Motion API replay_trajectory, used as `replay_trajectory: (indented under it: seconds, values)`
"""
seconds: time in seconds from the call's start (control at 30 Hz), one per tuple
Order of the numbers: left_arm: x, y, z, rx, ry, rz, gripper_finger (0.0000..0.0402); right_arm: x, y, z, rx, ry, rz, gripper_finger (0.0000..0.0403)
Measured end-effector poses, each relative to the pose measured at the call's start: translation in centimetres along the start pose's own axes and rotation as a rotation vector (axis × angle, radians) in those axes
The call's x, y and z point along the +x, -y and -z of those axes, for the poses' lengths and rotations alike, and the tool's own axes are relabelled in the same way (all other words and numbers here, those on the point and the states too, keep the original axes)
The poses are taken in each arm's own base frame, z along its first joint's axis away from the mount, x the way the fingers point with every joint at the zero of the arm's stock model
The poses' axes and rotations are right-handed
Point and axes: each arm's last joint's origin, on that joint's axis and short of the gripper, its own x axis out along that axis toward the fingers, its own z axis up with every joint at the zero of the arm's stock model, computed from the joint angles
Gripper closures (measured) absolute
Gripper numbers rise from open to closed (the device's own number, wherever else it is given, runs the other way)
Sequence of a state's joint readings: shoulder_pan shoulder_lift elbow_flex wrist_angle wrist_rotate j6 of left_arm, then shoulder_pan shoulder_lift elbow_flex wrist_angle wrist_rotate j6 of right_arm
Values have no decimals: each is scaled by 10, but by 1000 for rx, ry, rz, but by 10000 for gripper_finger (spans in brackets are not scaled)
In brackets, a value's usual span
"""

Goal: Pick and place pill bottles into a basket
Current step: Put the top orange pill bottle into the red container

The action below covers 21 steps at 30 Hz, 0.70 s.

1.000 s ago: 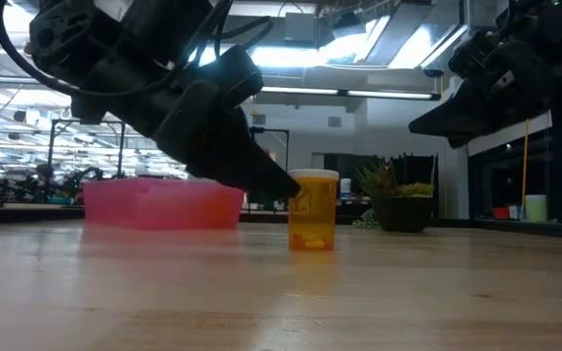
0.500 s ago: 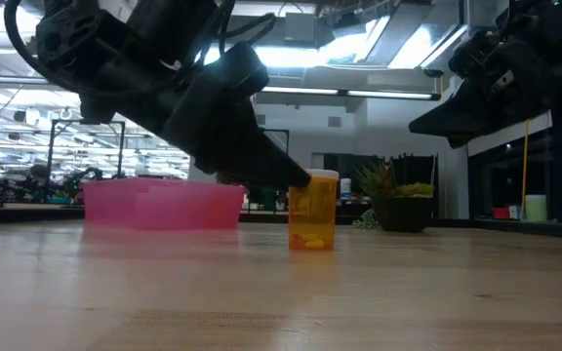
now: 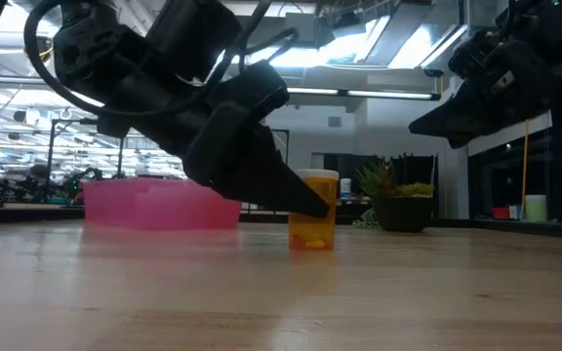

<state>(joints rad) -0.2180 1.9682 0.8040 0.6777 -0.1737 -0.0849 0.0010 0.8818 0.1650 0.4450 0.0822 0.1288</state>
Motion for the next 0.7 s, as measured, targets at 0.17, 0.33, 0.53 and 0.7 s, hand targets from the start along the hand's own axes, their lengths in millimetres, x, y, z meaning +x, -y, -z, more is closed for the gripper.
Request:
replay_trajectory:
  seconds: [0.17, 0.33, 0.53, 0.7]
  values:
    - [-1, -1, -1, 1, -5, -3, 110, 0, 0, 0, 0, -1, -2, 384]
    - [-8, -2, -8, 1, -18, -7, 110, 0, 0, 0, 1, -1, -4, 384]
    - [-9, -2, -10, -3, -20, -13, 110, 0, 0, 0, 1, -2, -3, 384]
    - [-9, -2, -10, 3, -17, -13, 116, 0, 0, 0, 1, -2, -3, 384]
